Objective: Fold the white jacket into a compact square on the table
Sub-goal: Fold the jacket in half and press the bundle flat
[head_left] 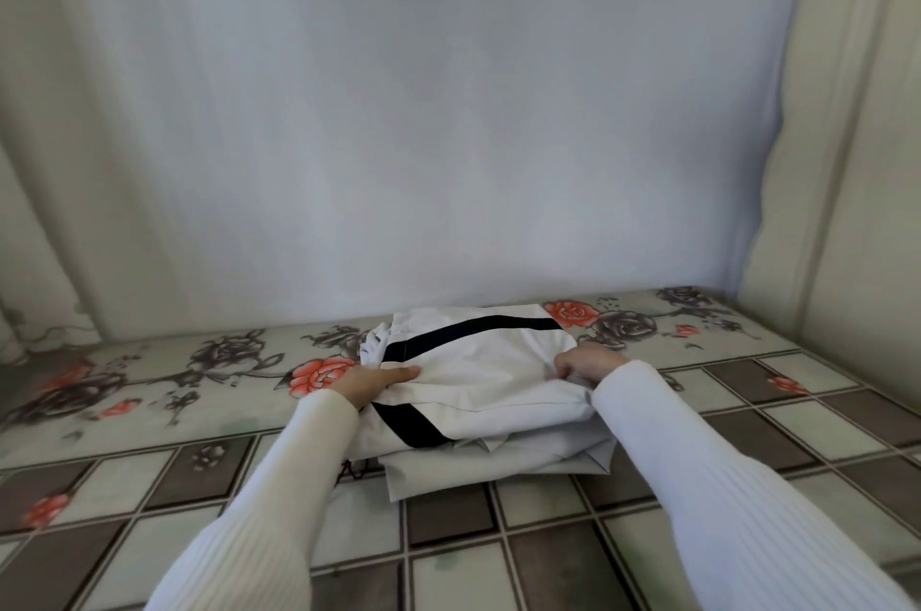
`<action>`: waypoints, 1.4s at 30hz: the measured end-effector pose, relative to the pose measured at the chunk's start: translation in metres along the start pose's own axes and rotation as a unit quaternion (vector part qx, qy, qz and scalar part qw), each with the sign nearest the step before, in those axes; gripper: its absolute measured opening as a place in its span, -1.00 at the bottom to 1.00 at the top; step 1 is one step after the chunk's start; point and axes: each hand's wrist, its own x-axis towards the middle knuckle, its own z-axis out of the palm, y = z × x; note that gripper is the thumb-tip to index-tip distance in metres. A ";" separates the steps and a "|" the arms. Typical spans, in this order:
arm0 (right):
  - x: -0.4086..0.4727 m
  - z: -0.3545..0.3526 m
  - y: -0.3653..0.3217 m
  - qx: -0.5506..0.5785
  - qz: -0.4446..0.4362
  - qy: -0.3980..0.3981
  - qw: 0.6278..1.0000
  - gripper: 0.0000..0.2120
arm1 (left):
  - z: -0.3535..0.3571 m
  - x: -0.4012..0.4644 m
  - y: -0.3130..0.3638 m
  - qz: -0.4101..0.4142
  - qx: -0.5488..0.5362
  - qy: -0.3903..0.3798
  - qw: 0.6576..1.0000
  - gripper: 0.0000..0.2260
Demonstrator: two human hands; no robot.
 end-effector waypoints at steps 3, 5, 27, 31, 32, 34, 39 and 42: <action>-0.001 -0.012 -0.003 0.031 -0.028 0.023 0.999 -0.70 | 0.005 0.003 0.013 0.074 0.005 -0.002 0.997 -0.34; 0.000 -0.023 -0.004 0.066 -0.042 0.043 0.996 -0.58 | 0.011 0.006 0.024 0.079 -0.017 0.020 0.997 -0.34; 0.070 -0.185 0.058 0.110 -0.039 0.223 0.968 -0.63 | 0.193 0.057 0.139 0.102 -0.210 -0.015 0.972 -0.38; 0.092 -0.201 0.072 0.098 -0.026 0.251 0.963 -0.69 | 0.221 0.074 0.147 0.106 -0.232 -0.042 0.966 -0.53; 0.098 -0.204 0.076 0.099 -0.022 0.256 0.961 -0.68 | 0.228 0.079 0.150 0.106 -0.234 -0.050 0.965 -0.54; 0.109 -0.209 0.083 0.097 -0.020 0.271 0.958 -0.66 | 0.242 0.090 0.153 0.105 -0.232 -0.061 0.965 -0.55; 0.136 -0.209 0.100 0.087 -0.013 0.286 0.954 -0.59 | 0.268 0.110 0.152 0.099 -0.247 -0.054 0.963 -0.42; 0.153 -0.207 0.114 0.084 -0.008 0.280 0.956 -0.65 | 0.284 0.118 0.143 0.093 -0.274 -0.061 0.955 -0.32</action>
